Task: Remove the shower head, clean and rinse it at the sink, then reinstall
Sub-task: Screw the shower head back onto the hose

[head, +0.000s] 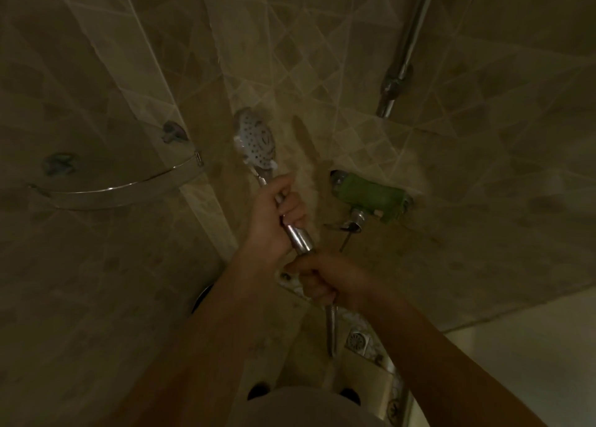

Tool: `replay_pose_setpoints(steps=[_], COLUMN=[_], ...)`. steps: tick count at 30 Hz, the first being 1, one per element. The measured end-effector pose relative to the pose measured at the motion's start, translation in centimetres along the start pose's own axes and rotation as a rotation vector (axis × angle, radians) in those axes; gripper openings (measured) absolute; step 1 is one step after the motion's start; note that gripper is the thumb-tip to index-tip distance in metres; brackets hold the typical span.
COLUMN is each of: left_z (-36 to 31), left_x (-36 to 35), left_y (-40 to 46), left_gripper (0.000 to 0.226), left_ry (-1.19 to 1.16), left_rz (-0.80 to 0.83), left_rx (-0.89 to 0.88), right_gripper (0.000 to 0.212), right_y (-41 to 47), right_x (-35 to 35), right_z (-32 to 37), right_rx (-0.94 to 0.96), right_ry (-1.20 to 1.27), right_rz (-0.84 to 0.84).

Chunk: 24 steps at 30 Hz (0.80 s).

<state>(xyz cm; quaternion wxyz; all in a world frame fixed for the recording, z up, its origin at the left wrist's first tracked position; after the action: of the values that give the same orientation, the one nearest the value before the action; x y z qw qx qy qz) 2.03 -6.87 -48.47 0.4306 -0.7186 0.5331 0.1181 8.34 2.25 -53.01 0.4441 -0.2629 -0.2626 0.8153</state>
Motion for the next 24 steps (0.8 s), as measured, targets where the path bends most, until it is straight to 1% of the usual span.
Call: replay_pose_setpoints(steps=[1, 2, 3, 4, 7, 9, 10, 12, 15, 17, 19, 20, 21, 23, 24], left_z=[-0.3, -0.5, -0.7, -0.7, -1.3, -1.3, -1.0, -0.4, 0.0, 0.1, -0.2, -0.2, -0.1, 0.1, 0.0], left_x=[-0.6, -1.0, -1.1, -1.1, -0.1, 1.0, 1.5, 1.9, 1.4, 1.2, 1.3, 1.4, 1.4, 1.1, 0.8], left_y=[-0.4, -0.7, -0.7, -0.6, 0.0, 0.4, 0.4, 0.1, 0.3, 0.5, 0.5, 0.7, 0.9, 1.0, 0.8], left_gripper=[0.036, 0.032, 0.027, 0.023, 0.028, 0.021, 0.016, 0.008, 0.006, 0.009, 0.017, 0.021, 0.025, 0.036, 0.036], left_ry=[-0.02, -0.028, -0.024, -0.005, 0.166, 0.257, 0.274, 0.266, 0.246, 0.253, 0.244, 0.208, 0.156, 0.042, -0.017], left_rz=[0.097, 0.145, 0.132, 0.075, -0.173, -0.301, -0.341, -0.356, -0.351, -0.404, -0.461, -0.448, -0.391, -0.178, -0.071], left_rx=[0.0, -0.007, -0.014, -0.013, -0.085, -0.11, -0.083, -0.014, 0.011, -0.067, -0.188, -0.204, -0.18, -0.09, -0.054], right_gripper=[0.042, 0.043, 0.043, 0.043, 0.04, 0.033, 0.03, 0.024, 0.024, 0.027, 0.025, 0.022, 0.019, 0.019, 0.022], right_y=[-0.3, -0.5, -0.5, -0.4, 0.2, 0.5, 0.6, 0.7, 0.8, 0.9, 1.3, 1.4, 1.3, 1.2, 1.1], right_x=[-0.4, -0.5, -0.4, -0.1, 1.7, 2.6, 2.8, 3.2, 3.3, 2.8, 1.9, 1.5, 1.3, 1.2, 1.1], right_z=[0.1, 0.4, 0.8, 1.1, 1.5, 1.4, 1.4, 1.5, 1.7, 1.8, 1.8, 1.7, 1.7, 1.4, 1.2], right_rx=[-0.014, -0.005, 0.018, 0.052, 0.145, 0.185, 0.203, 0.246, 0.317, 0.346, 0.34, 0.336, 0.331, 0.283, 0.247], right_ry=[0.049, 0.061, 0.049, 0.015, -0.106, -0.132, -0.151, -0.26, -0.463, -0.515, -0.519, -0.478, -0.412, -0.245, -0.169], right_rz=[0.072, 0.101, 0.085, 0.025, -0.245, -0.346, -0.375, -0.453, -0.585, -0.59, -0.53, -0.492, -0.455, -0.356, -0.287])
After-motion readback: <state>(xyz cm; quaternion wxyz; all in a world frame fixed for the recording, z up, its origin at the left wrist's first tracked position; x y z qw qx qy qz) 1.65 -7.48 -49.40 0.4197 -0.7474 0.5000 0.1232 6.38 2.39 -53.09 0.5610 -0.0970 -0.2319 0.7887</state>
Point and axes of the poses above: each hand's wrist, its own y-axis towards the middle knuckle, its own x-axis out of the back of the hand, z = x × y, the point moved 7 cm from there along y, towards the middle knuckle, and after that the axes turned 7 degrees about -z, right-handed, at the moved point
